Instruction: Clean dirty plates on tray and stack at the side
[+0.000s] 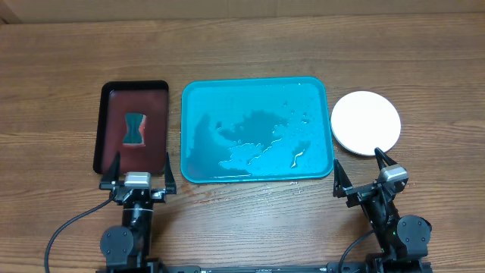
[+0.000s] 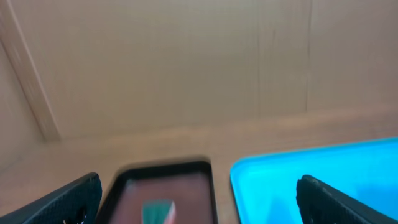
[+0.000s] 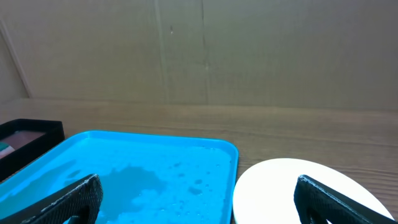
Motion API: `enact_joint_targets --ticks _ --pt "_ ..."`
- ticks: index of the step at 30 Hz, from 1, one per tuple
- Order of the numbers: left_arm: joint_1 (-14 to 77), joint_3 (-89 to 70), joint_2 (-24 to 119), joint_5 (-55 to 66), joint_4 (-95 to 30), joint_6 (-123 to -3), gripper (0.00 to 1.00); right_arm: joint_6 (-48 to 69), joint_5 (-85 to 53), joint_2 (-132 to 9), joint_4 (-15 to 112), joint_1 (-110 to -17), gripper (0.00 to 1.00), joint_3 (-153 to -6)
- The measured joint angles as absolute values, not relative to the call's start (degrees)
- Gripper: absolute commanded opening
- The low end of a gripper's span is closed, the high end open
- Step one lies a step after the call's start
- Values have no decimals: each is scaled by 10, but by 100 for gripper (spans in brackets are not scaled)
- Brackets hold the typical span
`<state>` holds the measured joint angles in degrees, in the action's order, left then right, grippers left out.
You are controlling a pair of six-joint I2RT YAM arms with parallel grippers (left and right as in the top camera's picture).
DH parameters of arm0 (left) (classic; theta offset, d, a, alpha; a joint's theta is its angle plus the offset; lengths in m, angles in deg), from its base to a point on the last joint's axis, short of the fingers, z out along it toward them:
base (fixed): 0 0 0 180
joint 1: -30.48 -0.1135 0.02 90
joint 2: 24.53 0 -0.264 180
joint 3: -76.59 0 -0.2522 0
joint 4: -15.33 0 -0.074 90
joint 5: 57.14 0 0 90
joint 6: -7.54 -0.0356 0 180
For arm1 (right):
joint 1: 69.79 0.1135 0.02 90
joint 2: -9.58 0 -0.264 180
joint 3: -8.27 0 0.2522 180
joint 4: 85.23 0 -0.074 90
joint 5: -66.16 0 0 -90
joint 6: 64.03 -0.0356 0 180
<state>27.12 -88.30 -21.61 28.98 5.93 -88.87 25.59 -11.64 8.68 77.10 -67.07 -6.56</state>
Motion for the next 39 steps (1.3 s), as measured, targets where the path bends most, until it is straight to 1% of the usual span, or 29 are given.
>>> enact_joint_targets --ticks 5,39 --pt "271 -891 -233 290 -24 -889 100 256 -116 87 771 -671 100 -66" --pt "271 -892 -235 290 -26 -888 100 256 -116 87 771 -671 100 -66"
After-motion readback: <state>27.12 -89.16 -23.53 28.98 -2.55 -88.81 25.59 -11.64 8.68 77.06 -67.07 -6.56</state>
